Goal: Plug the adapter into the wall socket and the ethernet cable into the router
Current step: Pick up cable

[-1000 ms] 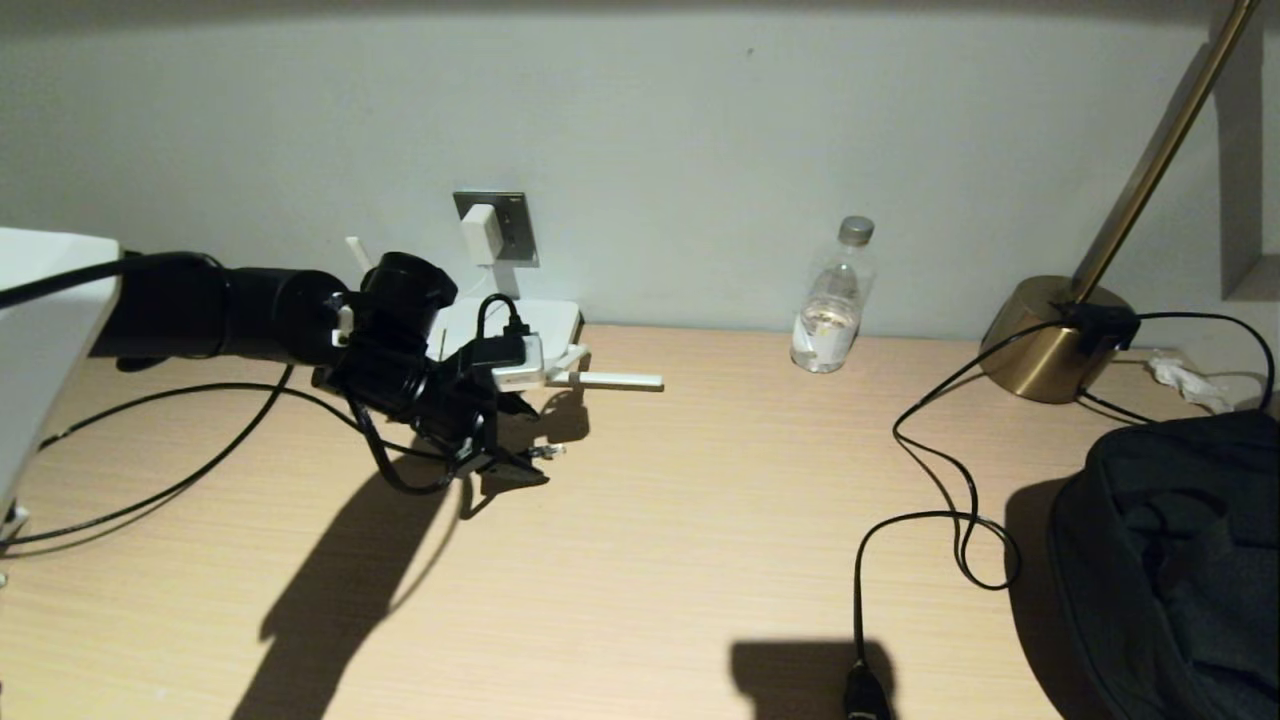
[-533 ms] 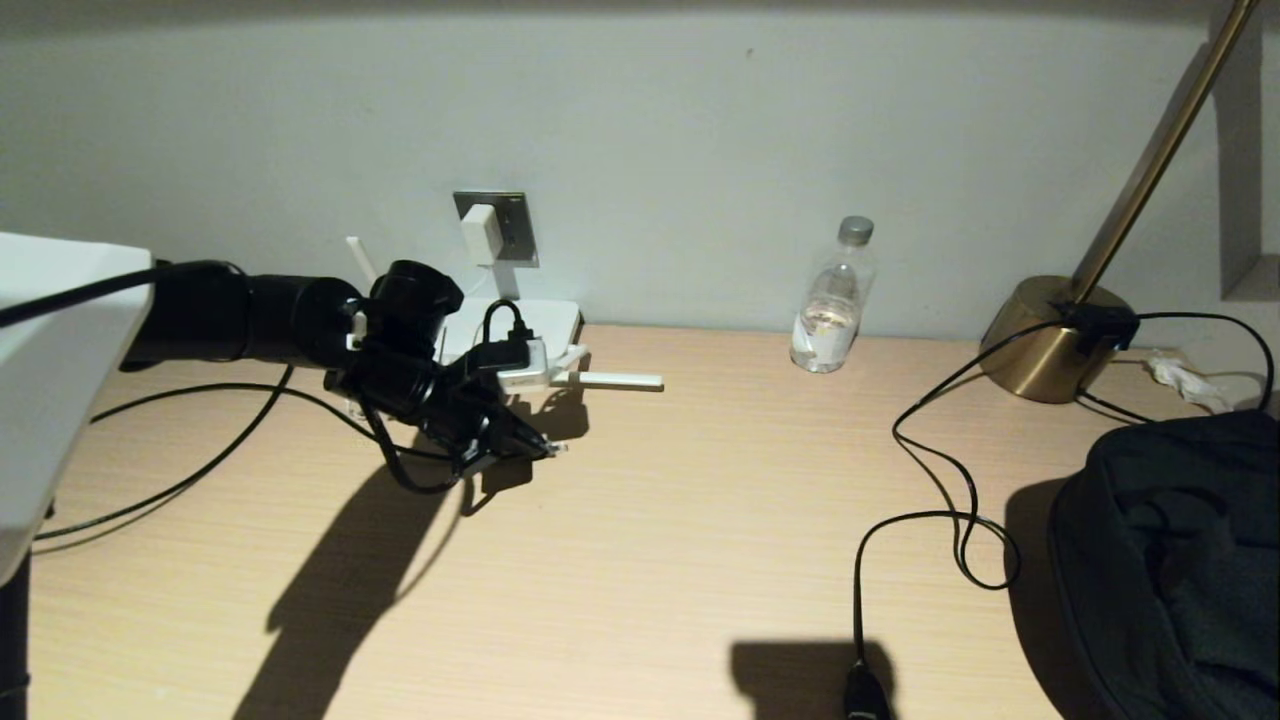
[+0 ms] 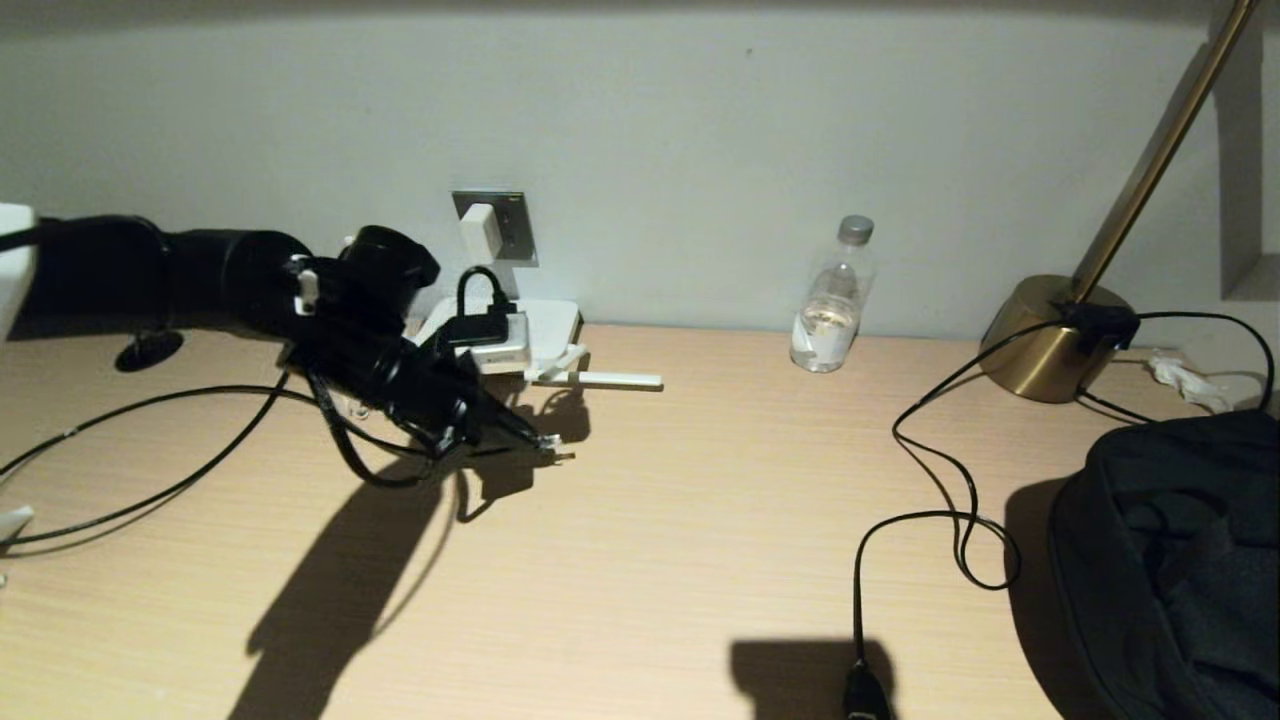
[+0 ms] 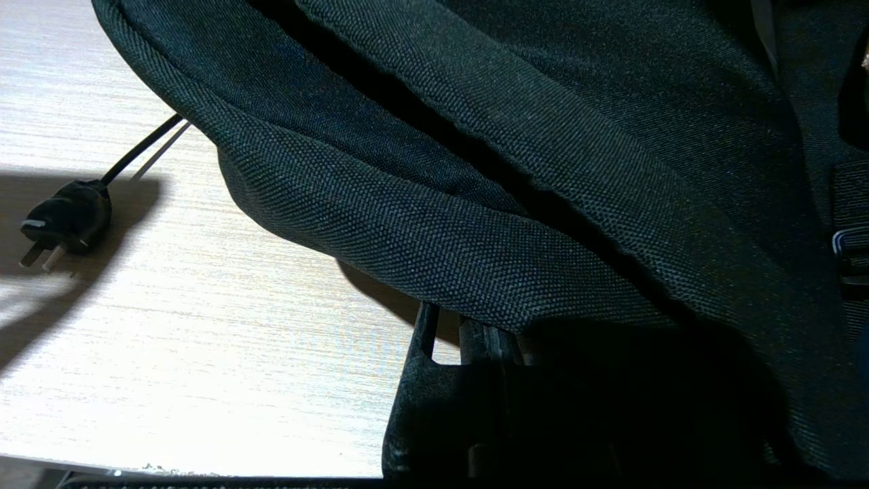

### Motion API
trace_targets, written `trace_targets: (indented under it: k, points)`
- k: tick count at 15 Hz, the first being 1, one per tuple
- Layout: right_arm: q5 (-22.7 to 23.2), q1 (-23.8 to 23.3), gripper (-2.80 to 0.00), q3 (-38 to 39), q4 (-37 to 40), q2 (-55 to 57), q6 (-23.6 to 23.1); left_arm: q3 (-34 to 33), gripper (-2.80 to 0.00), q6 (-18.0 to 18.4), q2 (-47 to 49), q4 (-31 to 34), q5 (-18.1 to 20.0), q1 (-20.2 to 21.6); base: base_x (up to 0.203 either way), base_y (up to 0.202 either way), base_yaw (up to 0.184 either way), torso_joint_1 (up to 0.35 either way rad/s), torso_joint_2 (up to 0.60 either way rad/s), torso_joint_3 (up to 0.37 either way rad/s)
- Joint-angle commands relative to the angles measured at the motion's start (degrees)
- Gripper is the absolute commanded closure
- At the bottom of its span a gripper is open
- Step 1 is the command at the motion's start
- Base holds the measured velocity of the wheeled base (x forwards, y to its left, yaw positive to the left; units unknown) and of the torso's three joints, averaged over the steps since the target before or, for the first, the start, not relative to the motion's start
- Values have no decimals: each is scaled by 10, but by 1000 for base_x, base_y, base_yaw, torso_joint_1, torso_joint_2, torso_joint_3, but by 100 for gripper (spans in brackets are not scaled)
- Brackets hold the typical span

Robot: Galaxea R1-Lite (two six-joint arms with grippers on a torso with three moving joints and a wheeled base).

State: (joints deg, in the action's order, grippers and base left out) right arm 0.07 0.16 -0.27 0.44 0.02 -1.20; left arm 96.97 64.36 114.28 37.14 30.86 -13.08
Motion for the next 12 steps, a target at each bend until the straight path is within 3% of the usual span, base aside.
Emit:
trace_targets:
  k: [1, 5, 7, 9, 12]
  points:
    - [1, 0, 0, 0, 0, 0, 4, -6, 0, 3, -65, 19, 21, 1, 0, 0, 0, 0, 0, 0]
    - [0, 1, 0, -5, 13, 18, 1, -52, 0, -10, -195, 120, 142, 2, 0, 0, 0, 0, 0, 0]
    - [5, 1, 0, -30, 21, 28, -9, -87, 0, -66, -252, 145, 188, 3, 0, 0, 0, 0, 0, 0]
    - [13, 1, 0, -138, 50, 81, -10, -107, 0, -93, -283, 149, 202, 6, 0, 0, 0, 0, 0, 0]
    - [55, 2, 0, -333, 85, 281, -4, -109, 0, -94, -288, 129, 203, 10, 0, 0, 0, 0, 0, 0]
